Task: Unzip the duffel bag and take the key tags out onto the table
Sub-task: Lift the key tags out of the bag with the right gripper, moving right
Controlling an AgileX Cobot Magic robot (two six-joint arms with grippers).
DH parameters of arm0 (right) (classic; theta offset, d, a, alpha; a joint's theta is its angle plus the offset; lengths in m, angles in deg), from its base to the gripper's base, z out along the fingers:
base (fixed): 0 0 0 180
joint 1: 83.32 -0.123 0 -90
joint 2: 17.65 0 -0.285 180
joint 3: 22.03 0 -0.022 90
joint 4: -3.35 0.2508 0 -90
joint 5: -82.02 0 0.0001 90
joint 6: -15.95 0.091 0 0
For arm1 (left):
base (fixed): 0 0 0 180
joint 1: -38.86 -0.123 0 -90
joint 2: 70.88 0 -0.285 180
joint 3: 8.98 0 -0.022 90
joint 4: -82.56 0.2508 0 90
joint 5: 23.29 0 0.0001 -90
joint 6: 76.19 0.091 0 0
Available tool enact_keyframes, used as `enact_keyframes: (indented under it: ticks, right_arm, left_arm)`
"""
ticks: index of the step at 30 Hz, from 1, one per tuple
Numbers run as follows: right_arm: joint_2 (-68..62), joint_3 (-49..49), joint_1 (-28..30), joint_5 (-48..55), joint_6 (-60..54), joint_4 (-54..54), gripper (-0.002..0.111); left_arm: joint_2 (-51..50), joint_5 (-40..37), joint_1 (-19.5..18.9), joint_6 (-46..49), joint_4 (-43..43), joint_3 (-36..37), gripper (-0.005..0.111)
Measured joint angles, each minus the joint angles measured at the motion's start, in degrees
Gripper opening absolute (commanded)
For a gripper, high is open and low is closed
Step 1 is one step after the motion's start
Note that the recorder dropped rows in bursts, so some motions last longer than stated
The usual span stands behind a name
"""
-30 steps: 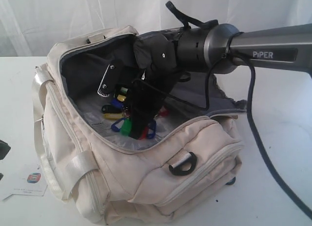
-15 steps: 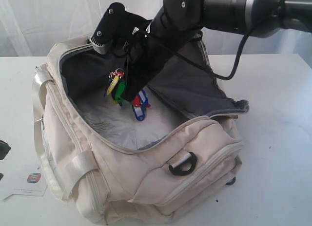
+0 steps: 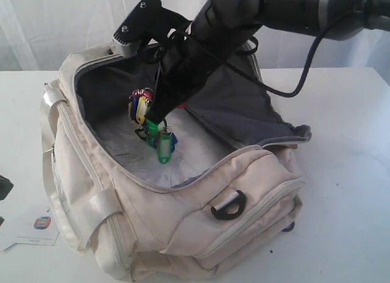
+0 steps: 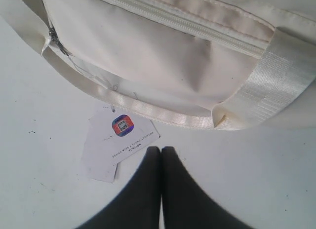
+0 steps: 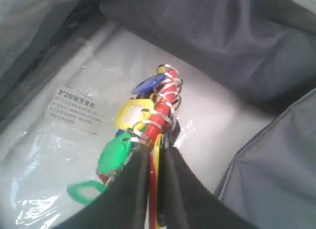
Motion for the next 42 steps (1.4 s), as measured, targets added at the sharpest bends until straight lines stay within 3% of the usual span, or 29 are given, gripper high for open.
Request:
enact_keyframes:
  ticks: [24, 42]
  right_arm:
    - [5.9, 0.0, 2.5, 6.0, -1.5, 5.7, 0.000]
    - [19.5, 0.0, 10.5, 15.8, -1.7, 7.6, 0.000]
  left_arm:
    - [0.0, 0.0, 0.0, 0.0, 0.0, 0.0, 0.000]
    - [0.0, 0.0, 0.0, 0.0, 0.0, 0.0, 0.000]
